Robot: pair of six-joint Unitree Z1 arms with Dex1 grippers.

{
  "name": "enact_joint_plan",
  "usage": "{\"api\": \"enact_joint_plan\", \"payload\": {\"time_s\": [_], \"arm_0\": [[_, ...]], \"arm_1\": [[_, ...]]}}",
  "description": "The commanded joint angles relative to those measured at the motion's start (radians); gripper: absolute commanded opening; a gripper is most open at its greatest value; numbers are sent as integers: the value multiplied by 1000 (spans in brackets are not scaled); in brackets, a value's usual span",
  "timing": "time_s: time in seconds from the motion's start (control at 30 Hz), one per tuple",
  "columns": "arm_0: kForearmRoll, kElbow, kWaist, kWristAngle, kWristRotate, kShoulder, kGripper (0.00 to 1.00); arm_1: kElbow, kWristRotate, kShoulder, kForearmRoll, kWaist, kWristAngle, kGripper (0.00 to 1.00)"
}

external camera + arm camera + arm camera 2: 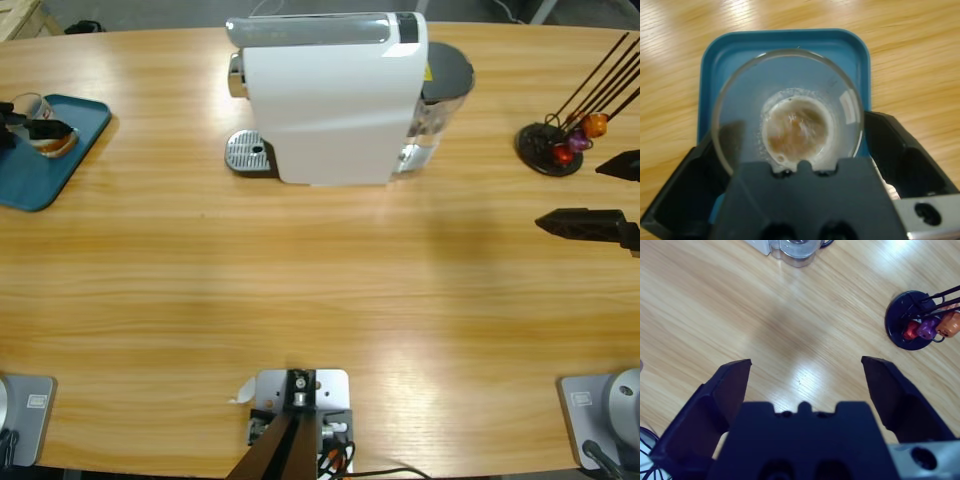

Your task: Pour coffee

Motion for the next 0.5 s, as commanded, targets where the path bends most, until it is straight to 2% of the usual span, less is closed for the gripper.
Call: {"api": "enact_joint_plan", "payload": {"time_s": [0.03, 0.13, 0.33, 0.4, 0.5], "arm_0": [[7, 67, 7, -29, -32, -119, 987], [66, 67, 9, -6, -70, -266, 987], [402, 36, -19, 34, -93, -545, 987], [485, 16, -97, 34, -98, -627, 987], [505, 19, -223, 26, -122, -717, 991]], "arm_1": [[26, -2, -49, 0, 9, -1, 1000], [31, -1, -70, -4, 9, -8, 1000], [43, -1, -110, -13, 9, -25, 1000], [44, -1, -115, -15, 9, -27, 1000], [46, -1, -117, -16, 9, -30, 1000]]}}
